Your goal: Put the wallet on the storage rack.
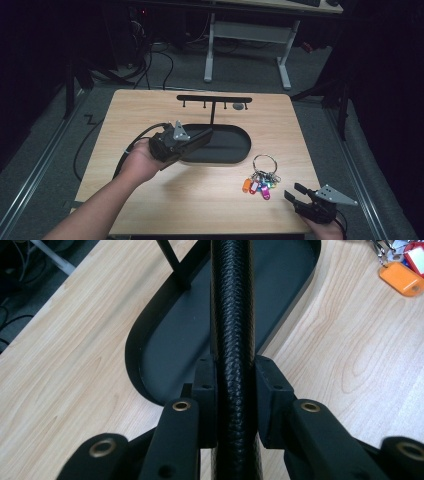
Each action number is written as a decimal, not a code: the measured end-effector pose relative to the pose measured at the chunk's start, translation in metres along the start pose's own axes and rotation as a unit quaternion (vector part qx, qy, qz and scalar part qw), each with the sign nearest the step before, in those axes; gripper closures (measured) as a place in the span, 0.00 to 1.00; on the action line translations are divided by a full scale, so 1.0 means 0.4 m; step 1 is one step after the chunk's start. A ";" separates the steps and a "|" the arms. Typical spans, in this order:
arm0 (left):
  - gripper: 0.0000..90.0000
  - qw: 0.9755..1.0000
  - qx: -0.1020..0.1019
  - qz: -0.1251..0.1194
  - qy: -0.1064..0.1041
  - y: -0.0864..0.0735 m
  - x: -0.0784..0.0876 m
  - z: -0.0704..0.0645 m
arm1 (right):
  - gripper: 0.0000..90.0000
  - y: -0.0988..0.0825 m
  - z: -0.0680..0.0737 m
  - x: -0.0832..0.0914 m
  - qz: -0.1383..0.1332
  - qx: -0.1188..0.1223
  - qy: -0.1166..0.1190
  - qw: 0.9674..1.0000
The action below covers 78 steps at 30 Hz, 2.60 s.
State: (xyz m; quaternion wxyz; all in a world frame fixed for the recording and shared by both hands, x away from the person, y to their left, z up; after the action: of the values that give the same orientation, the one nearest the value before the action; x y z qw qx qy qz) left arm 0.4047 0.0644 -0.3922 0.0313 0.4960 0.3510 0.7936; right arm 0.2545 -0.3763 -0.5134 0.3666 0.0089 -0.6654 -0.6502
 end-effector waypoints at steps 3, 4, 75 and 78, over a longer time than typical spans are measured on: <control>0.83 1.000 -0.001 -0.001 -0.003 0.005 -0.019 0.004 | 0.50 -0.007 -0.004 0.012 -0.002 -0.005 -0.004 1.000; 0.83 1.000 -0.002 0.000 -0.002 0.006 -0.022 0.004 | 0.50 -0.008 -0.006 0.014 -0.003 -0.008 -0.006 1.000; 0.82 0.974 -0.222 -0.009 0.033 0.122 -0.305 0.015 | 0.52 -0.020 -0.004 0.026 0.003 -0.005 -0.013 1.000; 0.82 0.972 -0.231 -0.007 0.042 0.118 -0.308 0.013 | 0.52 -0.021 -0.005 0.026 0.003 -0.005 -0.013 1.000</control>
State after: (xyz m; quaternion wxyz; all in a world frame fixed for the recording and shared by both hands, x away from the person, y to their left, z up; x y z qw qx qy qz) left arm 0.4854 -0.0172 -0.4573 0.1363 0.4392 0.1625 0.8730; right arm 0.2441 -0.3843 -0.5158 0.3601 -0.0030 -0.6667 -0.6526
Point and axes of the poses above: each handheld gripper's, and its own axes: x roughly backward along the jaws, y roughly out of its top, z roughly to its left, the point moved 1 cm from there along -x, roughly forward along the jaws, and after that the axes turned 3 degrees about y, right-handed, at the moved point
